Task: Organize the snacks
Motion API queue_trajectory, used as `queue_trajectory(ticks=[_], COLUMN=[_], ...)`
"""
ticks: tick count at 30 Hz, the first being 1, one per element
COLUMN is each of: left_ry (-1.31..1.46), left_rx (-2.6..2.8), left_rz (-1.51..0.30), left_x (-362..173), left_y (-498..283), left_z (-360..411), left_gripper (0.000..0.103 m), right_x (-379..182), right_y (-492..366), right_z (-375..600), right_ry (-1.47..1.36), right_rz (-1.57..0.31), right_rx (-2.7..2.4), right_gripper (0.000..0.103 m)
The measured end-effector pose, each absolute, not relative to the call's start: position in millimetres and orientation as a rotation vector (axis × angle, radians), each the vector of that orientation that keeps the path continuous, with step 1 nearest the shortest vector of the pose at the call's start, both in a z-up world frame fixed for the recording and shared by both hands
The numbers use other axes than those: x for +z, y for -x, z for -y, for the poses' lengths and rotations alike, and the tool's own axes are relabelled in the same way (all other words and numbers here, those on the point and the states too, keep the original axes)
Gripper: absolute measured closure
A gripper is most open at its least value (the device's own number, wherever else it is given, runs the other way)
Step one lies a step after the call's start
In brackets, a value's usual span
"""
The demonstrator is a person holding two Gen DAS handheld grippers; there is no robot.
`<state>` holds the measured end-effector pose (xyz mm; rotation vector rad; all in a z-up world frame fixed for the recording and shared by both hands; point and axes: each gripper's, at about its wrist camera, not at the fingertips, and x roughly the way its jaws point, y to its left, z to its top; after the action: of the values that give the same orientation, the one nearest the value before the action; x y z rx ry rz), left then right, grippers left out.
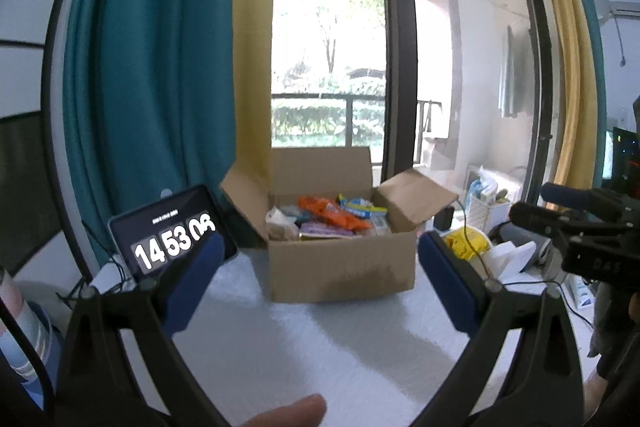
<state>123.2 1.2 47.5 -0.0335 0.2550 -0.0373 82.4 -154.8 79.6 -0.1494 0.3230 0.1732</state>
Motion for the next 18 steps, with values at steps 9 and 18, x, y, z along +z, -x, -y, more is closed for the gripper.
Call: queue_trajectory(ticks=[9,18], left_ry=[0.004,0.003], left_rx=[0.011,-0.031], left_rz=[-0.169,-0.105], left_x=[75,102], left_y=[-93,-64], left_z=[12,20], left_gripper=[0.003,0.001], right_x=[103,122], right_y=[-49,-23], right_z=[159,168], right_ry=[0.142,0.120], right_rz=[-0.231,-0.154], right_rx=[0.194,0.190], right_gripper=[0.022,0.021])
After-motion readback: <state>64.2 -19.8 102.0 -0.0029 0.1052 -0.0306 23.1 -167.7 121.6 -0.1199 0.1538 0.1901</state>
